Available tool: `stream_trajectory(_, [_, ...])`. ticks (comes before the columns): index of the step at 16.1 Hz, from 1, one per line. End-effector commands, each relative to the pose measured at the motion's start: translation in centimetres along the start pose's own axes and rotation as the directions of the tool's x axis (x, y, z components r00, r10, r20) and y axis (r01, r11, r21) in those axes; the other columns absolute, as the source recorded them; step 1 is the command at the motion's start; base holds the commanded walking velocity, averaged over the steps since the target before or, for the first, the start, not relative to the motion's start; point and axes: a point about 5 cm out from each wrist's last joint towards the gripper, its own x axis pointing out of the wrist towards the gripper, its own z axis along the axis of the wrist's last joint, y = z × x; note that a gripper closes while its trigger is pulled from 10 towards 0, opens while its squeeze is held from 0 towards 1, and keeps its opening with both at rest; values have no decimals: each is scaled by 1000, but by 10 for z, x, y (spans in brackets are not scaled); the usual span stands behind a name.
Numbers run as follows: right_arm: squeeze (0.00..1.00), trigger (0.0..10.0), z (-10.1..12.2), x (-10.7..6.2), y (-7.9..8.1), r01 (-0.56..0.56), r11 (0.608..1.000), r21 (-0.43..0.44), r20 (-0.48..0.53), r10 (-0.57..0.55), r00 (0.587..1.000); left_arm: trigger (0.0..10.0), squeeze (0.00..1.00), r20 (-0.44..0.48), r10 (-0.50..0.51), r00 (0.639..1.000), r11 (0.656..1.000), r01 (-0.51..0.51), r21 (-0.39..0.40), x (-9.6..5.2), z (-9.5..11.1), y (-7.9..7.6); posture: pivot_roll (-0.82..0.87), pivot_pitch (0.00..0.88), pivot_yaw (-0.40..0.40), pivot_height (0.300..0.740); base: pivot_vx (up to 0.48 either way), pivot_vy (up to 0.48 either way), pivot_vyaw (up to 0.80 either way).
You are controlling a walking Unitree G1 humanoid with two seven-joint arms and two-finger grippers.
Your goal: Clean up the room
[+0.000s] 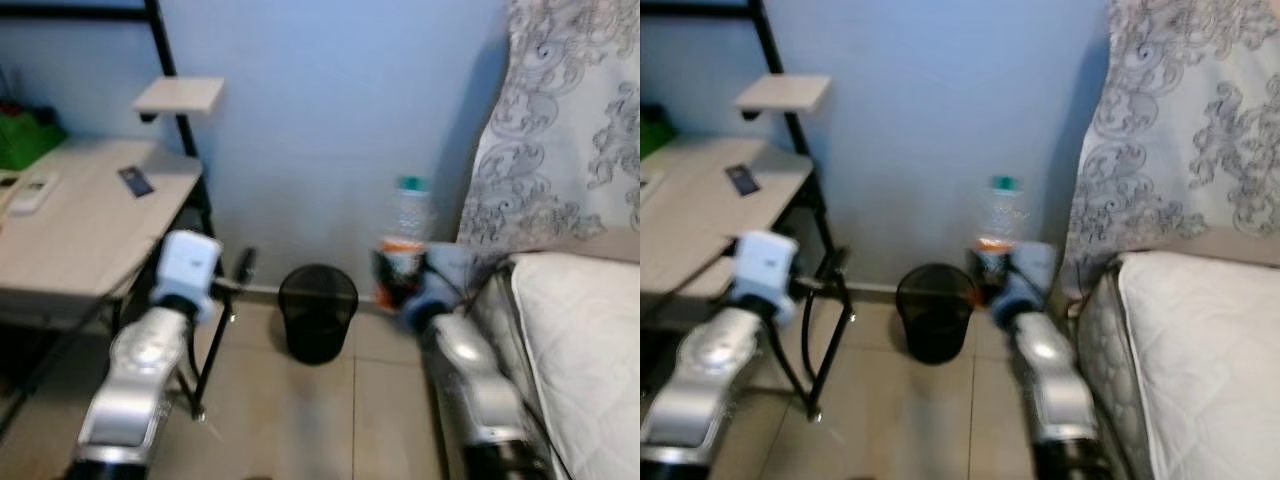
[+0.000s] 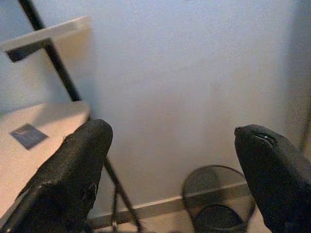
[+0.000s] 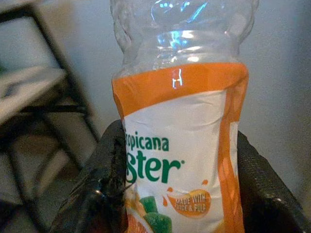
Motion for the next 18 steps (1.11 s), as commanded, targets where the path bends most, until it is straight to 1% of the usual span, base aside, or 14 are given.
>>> stream_trajectory(1, [0, 10000, 3, -3, -14, 47, 999, -18, 5, -47, 999, 10000, 39, 9, -28, 1000, 1000, 28, -3, 3, 3, -7, 98, 0, 19, 740, 330, 0, 0])
stream_trajectory(18, [0, 10000, 1, -1, -15, 53, 998, -36, -12, -54, 998, 10000, 39, 8, -35, 999, 999, 35, 1, 5, 3, -8, 100, 0, 16, 740, 332, 0, 0])
